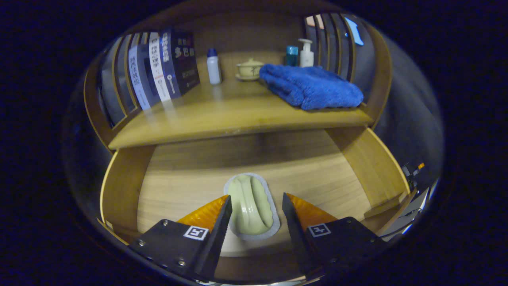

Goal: Pull open the drawer, take out the items inside it, and place them on the countertop above the cabinet.

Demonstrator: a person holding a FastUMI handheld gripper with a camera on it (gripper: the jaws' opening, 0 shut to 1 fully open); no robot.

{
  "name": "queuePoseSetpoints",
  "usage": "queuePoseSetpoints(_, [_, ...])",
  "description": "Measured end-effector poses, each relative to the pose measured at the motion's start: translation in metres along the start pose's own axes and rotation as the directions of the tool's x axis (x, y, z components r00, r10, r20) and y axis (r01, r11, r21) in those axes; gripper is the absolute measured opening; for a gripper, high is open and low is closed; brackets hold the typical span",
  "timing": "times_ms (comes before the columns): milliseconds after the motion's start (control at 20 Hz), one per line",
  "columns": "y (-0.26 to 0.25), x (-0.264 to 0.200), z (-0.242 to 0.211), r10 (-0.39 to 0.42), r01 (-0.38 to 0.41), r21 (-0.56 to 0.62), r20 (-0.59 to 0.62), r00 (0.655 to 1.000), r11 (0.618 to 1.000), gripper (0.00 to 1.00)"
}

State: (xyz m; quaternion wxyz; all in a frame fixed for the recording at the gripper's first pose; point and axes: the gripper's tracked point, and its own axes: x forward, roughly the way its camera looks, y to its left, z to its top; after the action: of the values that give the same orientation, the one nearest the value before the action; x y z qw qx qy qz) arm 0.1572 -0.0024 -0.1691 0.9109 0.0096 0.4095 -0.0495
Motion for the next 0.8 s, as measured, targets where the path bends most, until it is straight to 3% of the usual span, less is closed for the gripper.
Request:
queuePoseSetpoints(400, [0.002, 0.017, -0.018, -0.015, 0.015, -0.006, -0.135, 0.991, 1.0, 0.72])
queuePoseSetpoints(600, [0.002, 0.017, -0.016, -0.033, 0.034, 0.01, -0.109, 0.994, 0.999, 0.69])
queuePoseSetpoints(750, [0.001, 0.017, -0.011, -0.043, 0.045, 0.026, -0.081, 0.996, 0.999, 0.61])
queuePoseSetpoints(800, [0.005, 0.021, 0.004, -0.012, 0.012, 0.034, 0.003, 1.0, 0.999, 0.61])
